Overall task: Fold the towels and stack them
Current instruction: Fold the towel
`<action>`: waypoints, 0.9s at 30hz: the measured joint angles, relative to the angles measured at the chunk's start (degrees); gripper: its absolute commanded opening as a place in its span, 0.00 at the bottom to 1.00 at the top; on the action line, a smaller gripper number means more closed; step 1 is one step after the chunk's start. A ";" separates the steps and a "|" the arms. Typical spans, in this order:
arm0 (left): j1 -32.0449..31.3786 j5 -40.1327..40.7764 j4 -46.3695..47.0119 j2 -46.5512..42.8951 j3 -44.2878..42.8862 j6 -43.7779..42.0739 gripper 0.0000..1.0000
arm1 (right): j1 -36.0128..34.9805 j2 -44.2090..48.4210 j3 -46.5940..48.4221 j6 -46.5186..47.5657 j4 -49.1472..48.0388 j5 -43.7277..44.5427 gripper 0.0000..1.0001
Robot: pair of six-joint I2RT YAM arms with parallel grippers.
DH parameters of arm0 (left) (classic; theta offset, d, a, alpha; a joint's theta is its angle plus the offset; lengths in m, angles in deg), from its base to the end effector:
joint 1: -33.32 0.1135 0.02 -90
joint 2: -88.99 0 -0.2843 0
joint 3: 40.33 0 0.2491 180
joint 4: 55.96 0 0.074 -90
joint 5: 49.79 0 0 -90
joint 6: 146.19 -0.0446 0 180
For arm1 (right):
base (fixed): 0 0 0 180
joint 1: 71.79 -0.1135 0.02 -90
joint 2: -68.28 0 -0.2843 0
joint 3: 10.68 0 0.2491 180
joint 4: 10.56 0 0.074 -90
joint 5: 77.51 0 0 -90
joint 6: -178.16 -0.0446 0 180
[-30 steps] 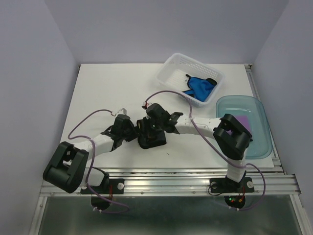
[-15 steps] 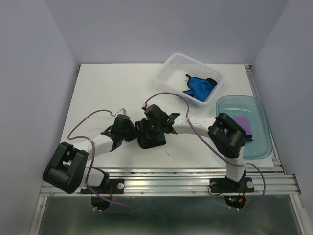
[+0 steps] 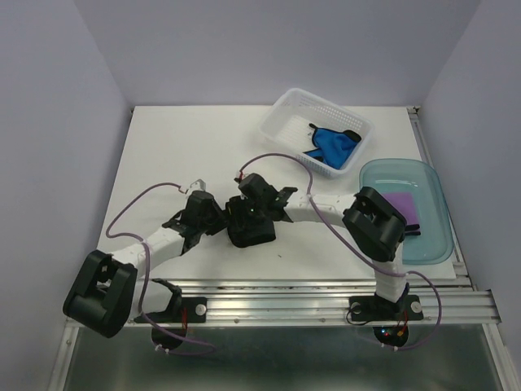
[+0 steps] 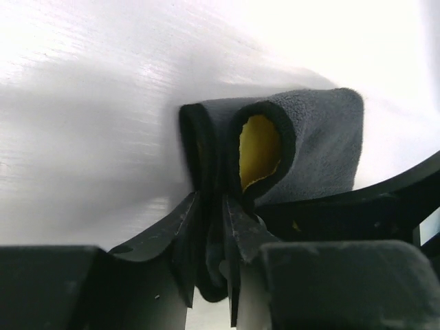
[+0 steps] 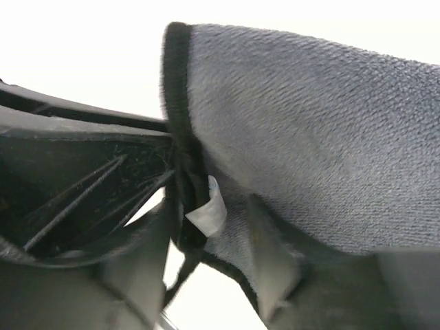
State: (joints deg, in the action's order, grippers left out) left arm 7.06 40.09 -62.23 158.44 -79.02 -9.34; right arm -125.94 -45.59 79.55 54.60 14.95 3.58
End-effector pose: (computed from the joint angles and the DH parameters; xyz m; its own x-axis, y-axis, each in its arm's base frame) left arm 0.2053 -0.1014 0.1809 -0.6933 -0.4715 -0.5451 -0.0904 0.8072 -0.5833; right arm 0.2524 0.3611 0.1843 -0.8446 -0.2365 -0.4803 -0.4718 0.7527 0.4592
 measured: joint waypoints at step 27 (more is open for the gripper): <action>0.00 4.37 -7.10 3.28 -11.76 -4.46 0.53 | 5.60 20.46 -7.67 0.57 2.43 15.06 0.67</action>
State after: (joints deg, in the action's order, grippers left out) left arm 7.06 44.46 -69.34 161.72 -90.77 -13.80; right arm -120.34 -25.13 71.88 55.17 17.38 18.64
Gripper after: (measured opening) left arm 0.632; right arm 0.879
